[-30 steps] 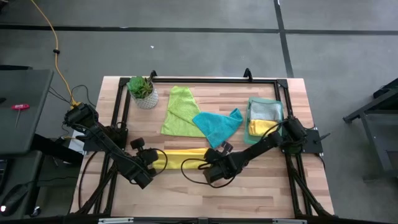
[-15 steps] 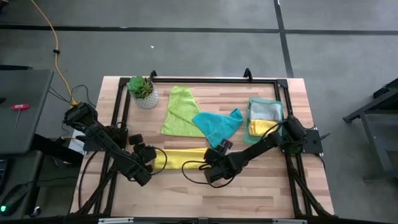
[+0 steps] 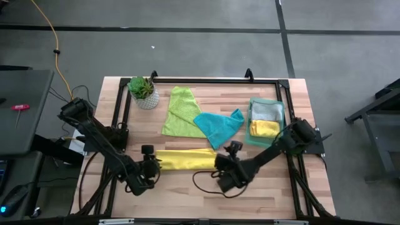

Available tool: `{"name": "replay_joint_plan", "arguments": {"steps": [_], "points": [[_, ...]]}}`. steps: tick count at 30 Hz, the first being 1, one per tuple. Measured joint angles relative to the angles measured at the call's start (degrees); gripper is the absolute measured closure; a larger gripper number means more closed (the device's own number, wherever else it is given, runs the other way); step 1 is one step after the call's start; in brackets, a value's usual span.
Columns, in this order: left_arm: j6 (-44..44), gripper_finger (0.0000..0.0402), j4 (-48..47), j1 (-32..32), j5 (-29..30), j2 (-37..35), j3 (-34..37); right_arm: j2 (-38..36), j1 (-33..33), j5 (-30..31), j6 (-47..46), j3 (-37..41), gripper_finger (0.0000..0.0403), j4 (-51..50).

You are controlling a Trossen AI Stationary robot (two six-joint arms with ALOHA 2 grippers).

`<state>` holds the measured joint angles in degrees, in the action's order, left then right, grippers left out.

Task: Fold microfiber towels
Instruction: Fold the yellow microfiber cloth

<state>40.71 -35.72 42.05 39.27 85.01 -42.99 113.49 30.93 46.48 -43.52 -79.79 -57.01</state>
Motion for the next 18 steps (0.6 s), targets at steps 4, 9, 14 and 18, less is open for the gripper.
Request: {"name": "replay_joint_plan", "arguments": {"steps": [4,9,14,18], "points": [[-1.5,0.0286,6.2,-2.0,0.1,0.0,3.3,-2.9,2.8,-0.9,-8.3,4.6,0.0188,1.0],[0.7,0.0295,7.7,-4.1,-0.4,0.1,5.8,-7.7,3.0,-11.0,-17.2,13.5,0.0188,11.2],[3.9,0.0302,7.2,-5.3,-1.1,0.1,7.3,-13.6,-0.5,-22.5,-19.1,25.1,0.0188,36.5],[4.3,0.0310,7.3,-5.3,-1.8,0.1,7.7,-15.6,-4.3,-27.7,-21.2,33.0,0.0188,53.4]]}}
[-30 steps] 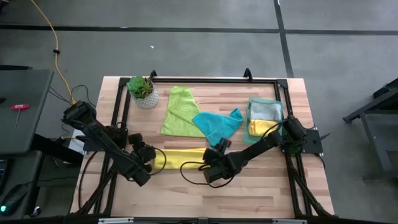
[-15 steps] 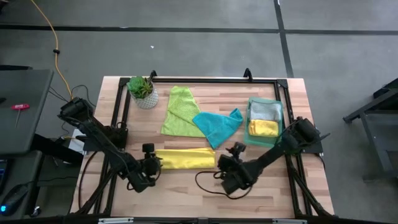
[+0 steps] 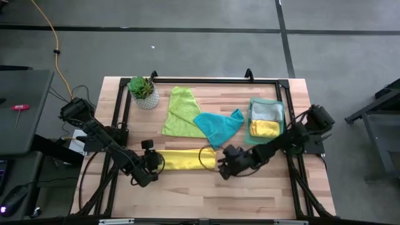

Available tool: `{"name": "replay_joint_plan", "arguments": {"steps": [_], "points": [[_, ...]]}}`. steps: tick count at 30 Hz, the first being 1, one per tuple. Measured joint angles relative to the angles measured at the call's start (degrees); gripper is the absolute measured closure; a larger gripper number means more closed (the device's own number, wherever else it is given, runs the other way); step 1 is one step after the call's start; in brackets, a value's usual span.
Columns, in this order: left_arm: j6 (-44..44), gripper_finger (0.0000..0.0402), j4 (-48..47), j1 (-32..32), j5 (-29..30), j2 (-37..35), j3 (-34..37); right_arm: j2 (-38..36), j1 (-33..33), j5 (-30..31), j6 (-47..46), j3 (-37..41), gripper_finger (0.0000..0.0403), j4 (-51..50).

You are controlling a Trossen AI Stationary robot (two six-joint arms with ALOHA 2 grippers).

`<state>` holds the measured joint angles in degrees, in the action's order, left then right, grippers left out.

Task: Fold microfiber towels
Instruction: Fold the yellow microfiber cloth

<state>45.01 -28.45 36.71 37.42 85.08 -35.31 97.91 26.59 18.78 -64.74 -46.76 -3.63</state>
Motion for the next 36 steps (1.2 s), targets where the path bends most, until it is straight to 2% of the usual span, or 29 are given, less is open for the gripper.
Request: {"name": "replay_joint_plan", "arguments": {"steps": [4,8,12,14,24,28,36], "points": [[0.0,0.0326,0.2,0.0,0.7,0.0,0.0,0.8,-2.8,-2.9,-5.8,5.5,0.0188,11.0],[-0.1,0.0355,0.3,-0.5,0.6,0.0,0.0,2.3,-4.3,-3.2,-12.7,7.6,0.0188,16.1],[0.0,0.0393,0.2,-1.4,0.4,0.0,0.0,4.3,-4.9,-3.7,-11.7,7.7,0.0188,20.9],[0.6,0.0397,0.3,-1.8,-0.1,0.0,0.0,5.1,-5.0,-3.3,-11.3,7.7,0.0188,23.3],[3.0,0.0401,-0.1,-3.8,-5.6,0.4,0.0,7.5,-5.3,-1.5,-14.2,7.5,0.0188,25.7],[3.0,0.0401,0.3,-5.0,-7.5,2.9,0.0,9.5,-5.3,-0.5,-14.4,4.8,0.0188,24.3],[3.0,0.0401,1.1,-5.7,-5.0,6.7,-0.3,11.3,-5.8,0.8,-11.4,-0.6,0.0188,19.9]]}}
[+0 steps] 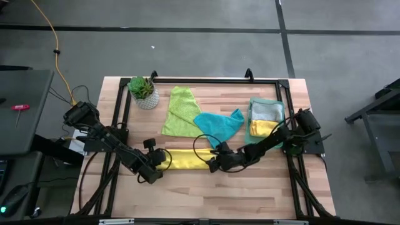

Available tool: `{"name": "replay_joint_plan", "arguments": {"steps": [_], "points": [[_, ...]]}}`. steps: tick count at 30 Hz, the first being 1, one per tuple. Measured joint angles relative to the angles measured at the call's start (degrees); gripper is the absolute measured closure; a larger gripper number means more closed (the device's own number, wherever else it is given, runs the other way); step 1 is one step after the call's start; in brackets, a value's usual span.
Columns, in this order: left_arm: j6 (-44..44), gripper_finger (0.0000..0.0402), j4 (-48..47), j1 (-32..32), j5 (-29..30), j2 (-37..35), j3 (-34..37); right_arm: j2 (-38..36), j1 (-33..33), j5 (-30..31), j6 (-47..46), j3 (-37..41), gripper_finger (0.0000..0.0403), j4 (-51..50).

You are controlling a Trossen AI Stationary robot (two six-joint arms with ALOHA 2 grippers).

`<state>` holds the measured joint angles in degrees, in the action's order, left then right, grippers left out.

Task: Fold microfiber towels
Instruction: Fold the yellow microfiber cloth

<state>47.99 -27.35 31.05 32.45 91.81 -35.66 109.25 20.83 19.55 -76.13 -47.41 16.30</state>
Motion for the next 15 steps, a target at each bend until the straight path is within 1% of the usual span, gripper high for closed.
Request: {"name": "replay_joint_plan", "arguments": {"steps": [5,8,11,15], "points": [[-0.1,0.0401,0.3,0.1,0.0,-0.5,0.2,0.0,0.0,1.7,1.9,-0.2,0.0190,-1.0],[-0.1,0.0401,0.8,0.1,0.0,-0.5,0.2,0.0,0.0,2.3,4.0,-0.2,0.0213,-1.3],[-0.9,0.0402,3.6,-0.6,0.3,-0.5,0.4,0.0,0.0,2.9,4.2,-0.2,0.0266,-2.3],[-5.2,0.0402,10.3,-1.5,0.0,-0.3,0.4,-0.4,0.2,3.6,6.1,-0.1,0.0371,-4.5]]}}
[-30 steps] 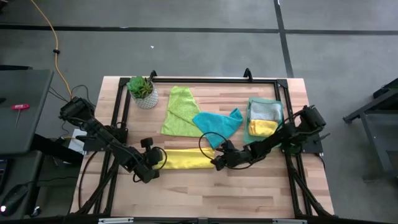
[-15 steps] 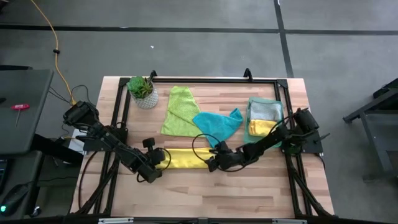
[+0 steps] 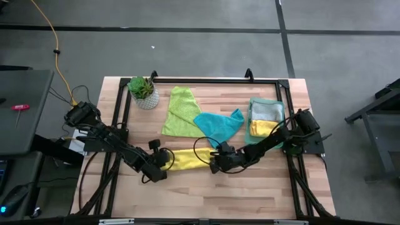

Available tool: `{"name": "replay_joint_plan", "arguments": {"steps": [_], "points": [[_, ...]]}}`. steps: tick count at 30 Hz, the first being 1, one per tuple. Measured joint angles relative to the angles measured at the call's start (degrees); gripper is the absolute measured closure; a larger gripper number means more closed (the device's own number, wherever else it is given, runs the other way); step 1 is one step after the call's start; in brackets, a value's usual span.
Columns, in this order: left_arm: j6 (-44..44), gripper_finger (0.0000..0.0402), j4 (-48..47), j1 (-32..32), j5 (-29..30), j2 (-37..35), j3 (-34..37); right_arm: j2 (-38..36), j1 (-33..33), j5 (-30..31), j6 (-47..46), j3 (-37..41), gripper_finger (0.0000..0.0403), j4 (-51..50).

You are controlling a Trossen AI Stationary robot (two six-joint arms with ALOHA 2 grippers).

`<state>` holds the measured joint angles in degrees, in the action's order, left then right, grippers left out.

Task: Fold microfiber towels
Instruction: Fold the yellow microfiber cloth

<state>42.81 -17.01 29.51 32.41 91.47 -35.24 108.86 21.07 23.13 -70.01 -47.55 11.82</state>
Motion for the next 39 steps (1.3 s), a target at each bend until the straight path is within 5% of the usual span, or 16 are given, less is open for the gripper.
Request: {"name": "replay_joint_plan", "arguments": {"steps": [6,16,33,39], "points": [[-4.9,0.0401,4.1,-0.9,-1.5,0.2,-1.9,-2.8,2.3,1.6,-0.2,0.0,0.0377,-8.0],[-10.5,0.0401,0.0,0.9,7.1,0.1,-8.8,-11.4,9.3,6.7,-13.4,0.3,0.0399,-31.6],[-22.6,0.0401,18.0,-2.8,6.1,13.6,-8.9,-12.9,10.8,3.1,-17.0,-0.3,0.0402,-34.1],[-21.9,0.0401,17.9,-2.9,4.7,14.3,-9.1,-13.0,10.8,3.8,-15.1,-8.4,0.0402,-47.4]]}}
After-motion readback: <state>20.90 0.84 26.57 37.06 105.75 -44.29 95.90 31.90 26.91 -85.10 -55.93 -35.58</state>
